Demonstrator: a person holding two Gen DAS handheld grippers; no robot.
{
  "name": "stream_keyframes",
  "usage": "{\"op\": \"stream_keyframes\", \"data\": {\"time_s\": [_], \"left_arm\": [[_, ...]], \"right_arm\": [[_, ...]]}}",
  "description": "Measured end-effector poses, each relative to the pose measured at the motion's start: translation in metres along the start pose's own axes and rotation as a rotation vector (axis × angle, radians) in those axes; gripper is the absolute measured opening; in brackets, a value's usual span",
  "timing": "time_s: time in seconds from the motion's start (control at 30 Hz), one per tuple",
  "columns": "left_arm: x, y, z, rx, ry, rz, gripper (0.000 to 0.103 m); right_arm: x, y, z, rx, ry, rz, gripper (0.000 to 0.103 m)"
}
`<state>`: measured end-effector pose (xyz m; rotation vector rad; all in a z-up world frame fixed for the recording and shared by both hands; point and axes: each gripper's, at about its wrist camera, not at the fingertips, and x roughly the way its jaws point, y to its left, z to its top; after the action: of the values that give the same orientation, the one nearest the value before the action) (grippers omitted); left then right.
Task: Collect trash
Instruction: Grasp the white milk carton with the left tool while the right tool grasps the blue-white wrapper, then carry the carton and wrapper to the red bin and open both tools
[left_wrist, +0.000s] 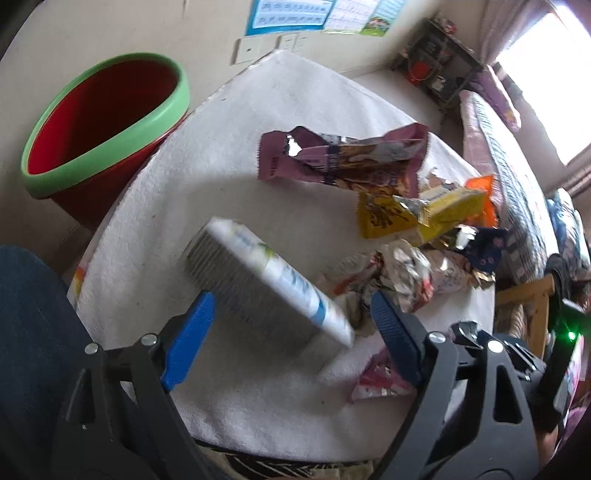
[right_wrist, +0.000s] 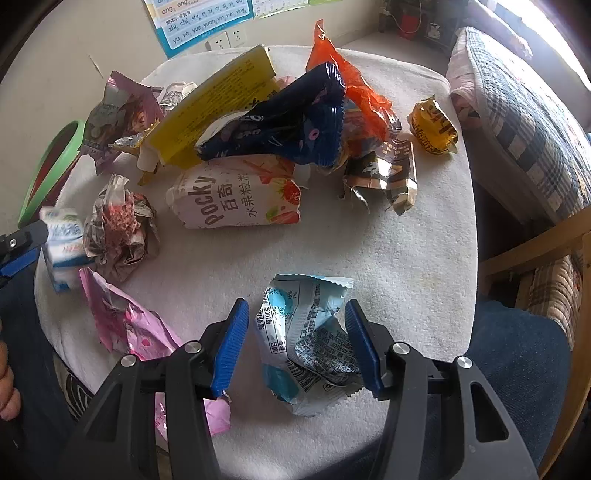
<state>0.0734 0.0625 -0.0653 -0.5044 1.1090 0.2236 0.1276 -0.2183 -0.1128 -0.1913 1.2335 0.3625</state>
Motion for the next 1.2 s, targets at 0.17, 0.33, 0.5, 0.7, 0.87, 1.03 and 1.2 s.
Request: {"op": "stream_keyframes", "data": {"time_s": [0.17, 0.33, 0.5, 0.7, 0.87, 1.03, 1.2], "left_arm": [[0.016, 0.005, 0.000, -0.059, 0.042, 0.033, 0.086], [0.032, 0.017, -0.005, -0.119, 0.098, 0.034, 0.082], [0.034, 0.024, -0.009, -0.131, 0.113, 0.008, 0.070], [0.028, 0.019, -0.008, -0.091, 0.103, -0.015, 0.061], [0.011, 0.012, -0.005, -0.028, 0.061, -0.013, 0.060], [-0.001, 0.012, 0.000, 0.005, 0.011, 0.006, 0.060], [-0.020, 0.013, 0.008, 0.045, -0.053, 0.026, 0.060]], "right_arm": [[0.003, -0.003, 0.000, -0.002, 0.014, 0.001, 0.053], [0.013, -0.010, 0.003, 0.012, 0.038, 0.017, 0.048], [0.019, -0.005, 0.004, -0.009, 0.045, 0.053, 0.038], [0.015, -0.004, 0.007, -0.006, 0.023, 0.073, 0.032], [-0.004, -0.007, 0.007, 0.001, -0.034, 0.066, 0.031], [-0.022, -0.011, 0.011, 0.010, -0.081, 0.079, 0.031], [-0.041, -0.001, 0.018, -0.002, -0.135, 0.097, 0.031]]}}
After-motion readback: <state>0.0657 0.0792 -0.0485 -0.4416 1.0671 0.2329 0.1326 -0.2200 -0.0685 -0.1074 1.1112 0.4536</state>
